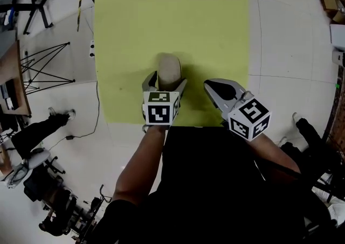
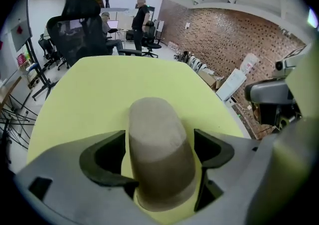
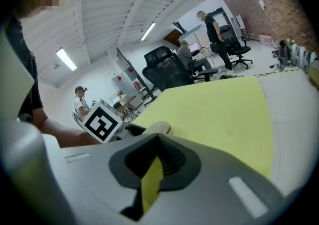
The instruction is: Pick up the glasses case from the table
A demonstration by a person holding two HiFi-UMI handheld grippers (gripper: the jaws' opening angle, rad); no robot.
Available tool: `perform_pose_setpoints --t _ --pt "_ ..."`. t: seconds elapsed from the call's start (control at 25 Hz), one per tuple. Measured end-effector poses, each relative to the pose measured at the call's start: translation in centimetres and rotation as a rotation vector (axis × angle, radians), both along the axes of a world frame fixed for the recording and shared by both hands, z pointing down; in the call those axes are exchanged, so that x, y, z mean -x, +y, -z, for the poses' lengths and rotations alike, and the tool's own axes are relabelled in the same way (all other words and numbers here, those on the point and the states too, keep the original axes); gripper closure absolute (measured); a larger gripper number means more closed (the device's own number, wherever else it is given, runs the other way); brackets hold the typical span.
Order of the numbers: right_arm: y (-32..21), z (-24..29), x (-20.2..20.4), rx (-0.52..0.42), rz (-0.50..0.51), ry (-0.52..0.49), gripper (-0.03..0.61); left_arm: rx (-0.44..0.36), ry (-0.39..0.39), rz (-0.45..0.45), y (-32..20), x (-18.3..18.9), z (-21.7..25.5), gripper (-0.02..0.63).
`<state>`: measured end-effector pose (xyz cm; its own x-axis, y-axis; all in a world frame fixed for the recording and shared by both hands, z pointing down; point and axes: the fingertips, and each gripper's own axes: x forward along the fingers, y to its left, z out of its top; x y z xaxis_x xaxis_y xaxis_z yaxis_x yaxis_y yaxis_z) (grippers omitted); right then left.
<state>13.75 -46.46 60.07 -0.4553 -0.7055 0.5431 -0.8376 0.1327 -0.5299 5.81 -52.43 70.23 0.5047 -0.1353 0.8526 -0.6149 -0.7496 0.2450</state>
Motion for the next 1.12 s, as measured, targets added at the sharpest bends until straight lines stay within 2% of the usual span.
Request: perform_pose_setpoints --t 0.2,0.68,0.92,1.12 --pt "0.1 -1.0 -0.2 0.009 -0.001 -0.014 0.575 0.014 -0.036 0.006 -0.1 0.1 -1.5 0.175" --pt "0.6 -0.2 -0.9 -0.006 -0.055 0.015 0.575 0.033 -0.019 0.012 0.2 0.3 -1.5 0.204" --pt "1.1 1.9 0.2 -0.032 -0.072 0.052 0.575 0.025 0.050 0.037 0.0 1.8 0.6 0.210" --pt "2.0 3.8 2.2 -0.047 -0.091 0.065 0.575 0.042 0.209 0.013 0.9 2.4 4.5 0.210"
